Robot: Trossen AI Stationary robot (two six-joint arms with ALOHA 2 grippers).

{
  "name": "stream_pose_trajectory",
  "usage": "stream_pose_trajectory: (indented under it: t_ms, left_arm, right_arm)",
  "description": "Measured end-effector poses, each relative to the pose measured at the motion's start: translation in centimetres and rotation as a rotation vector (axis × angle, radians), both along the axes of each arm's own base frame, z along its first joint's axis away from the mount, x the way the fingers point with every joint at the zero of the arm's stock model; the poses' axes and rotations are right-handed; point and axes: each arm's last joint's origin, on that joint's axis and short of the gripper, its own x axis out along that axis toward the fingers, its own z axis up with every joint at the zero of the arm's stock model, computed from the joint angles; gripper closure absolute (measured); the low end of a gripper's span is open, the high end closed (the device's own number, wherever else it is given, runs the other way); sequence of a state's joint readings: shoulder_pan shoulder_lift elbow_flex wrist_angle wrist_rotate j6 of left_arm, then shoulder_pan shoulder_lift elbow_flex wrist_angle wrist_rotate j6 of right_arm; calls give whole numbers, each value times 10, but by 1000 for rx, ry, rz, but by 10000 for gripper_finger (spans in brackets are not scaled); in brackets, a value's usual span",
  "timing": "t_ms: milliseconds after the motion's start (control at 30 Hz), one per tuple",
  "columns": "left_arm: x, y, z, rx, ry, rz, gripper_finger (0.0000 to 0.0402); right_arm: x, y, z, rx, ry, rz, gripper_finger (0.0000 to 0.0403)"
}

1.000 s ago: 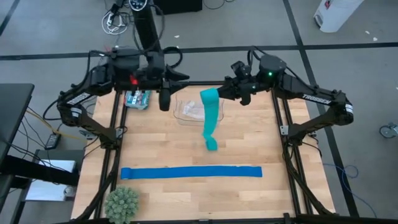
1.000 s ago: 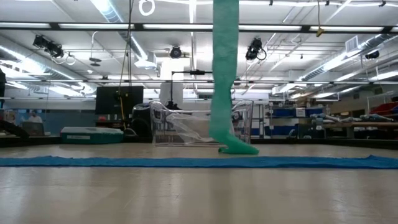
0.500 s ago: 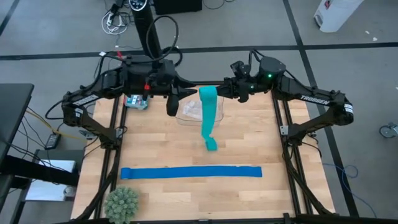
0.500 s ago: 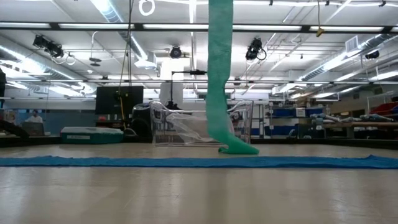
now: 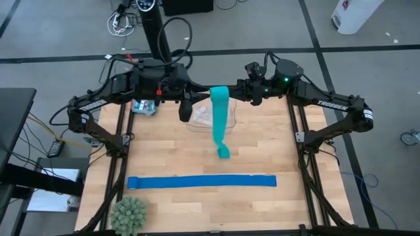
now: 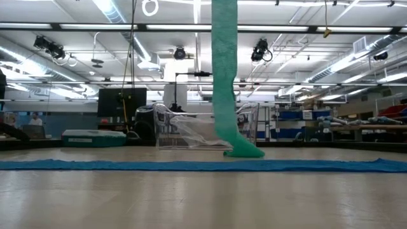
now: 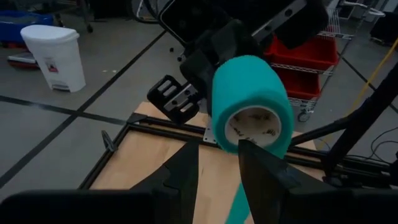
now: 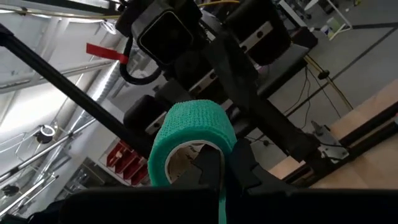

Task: Roll bandage
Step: Roll the green bandage

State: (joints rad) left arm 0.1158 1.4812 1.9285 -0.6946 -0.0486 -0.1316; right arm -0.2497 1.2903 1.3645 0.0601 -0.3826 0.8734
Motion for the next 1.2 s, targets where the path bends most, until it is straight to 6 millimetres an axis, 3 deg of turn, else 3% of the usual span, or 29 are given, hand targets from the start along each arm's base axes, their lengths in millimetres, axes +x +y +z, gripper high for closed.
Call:
stream_pose_trajectory:
  t_ms: [667,767,900,1200]
  left_arm:
    - [11,2,3,-26,-85,26,284]
    - [11,2,3,-39,-86,29,307]
    - [11,2,3,-47,-87,31,381]
    - [11,3,4,-167,-115,59,395]
  right_arm:
    - [1,2,-1,-2,10,16,403]
    - [1,2,-1,-3,11,17,403]
    - [1,2,-1,-11,4,17,401]
    - [0,3,1,-29,-8,17,331]
